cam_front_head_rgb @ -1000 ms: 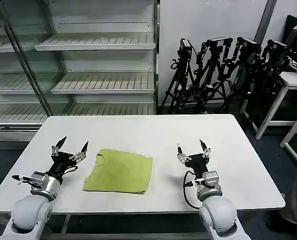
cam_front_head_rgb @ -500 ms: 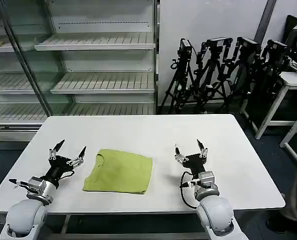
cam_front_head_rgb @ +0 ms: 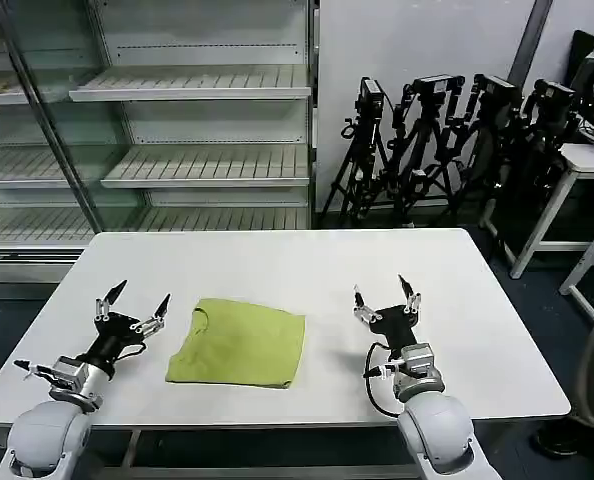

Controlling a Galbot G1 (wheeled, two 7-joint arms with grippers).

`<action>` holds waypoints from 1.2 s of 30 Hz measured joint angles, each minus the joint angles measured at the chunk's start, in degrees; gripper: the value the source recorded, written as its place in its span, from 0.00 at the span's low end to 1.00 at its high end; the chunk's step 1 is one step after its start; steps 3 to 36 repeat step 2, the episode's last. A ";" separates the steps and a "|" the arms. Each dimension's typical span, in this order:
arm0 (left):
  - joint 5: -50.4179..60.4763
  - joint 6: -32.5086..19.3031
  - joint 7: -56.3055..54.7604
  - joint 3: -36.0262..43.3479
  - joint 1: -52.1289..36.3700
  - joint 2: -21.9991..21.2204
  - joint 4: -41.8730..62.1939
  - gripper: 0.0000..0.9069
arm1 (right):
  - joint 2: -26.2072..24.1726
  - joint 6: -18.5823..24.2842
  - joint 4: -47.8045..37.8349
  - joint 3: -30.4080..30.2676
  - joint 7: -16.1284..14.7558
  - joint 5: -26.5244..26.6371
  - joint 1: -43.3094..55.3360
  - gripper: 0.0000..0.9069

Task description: Fold and organize the clothes.

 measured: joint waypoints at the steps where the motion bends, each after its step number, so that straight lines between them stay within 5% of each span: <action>1: -0.03 -0.04 0.03 -0.10 0.07 0.07 -0.09 1.00 | 0.05 0.01 0.12 -0.04 -0.02 -0.08 -0.01 1.00; 36: -0.03 -0.08 0.05 -0.23 0.15 0.16 -0.20 1.00 | 0.12 0.01 0.28 -0.06 -0.02 -0.13 -0.07 1.00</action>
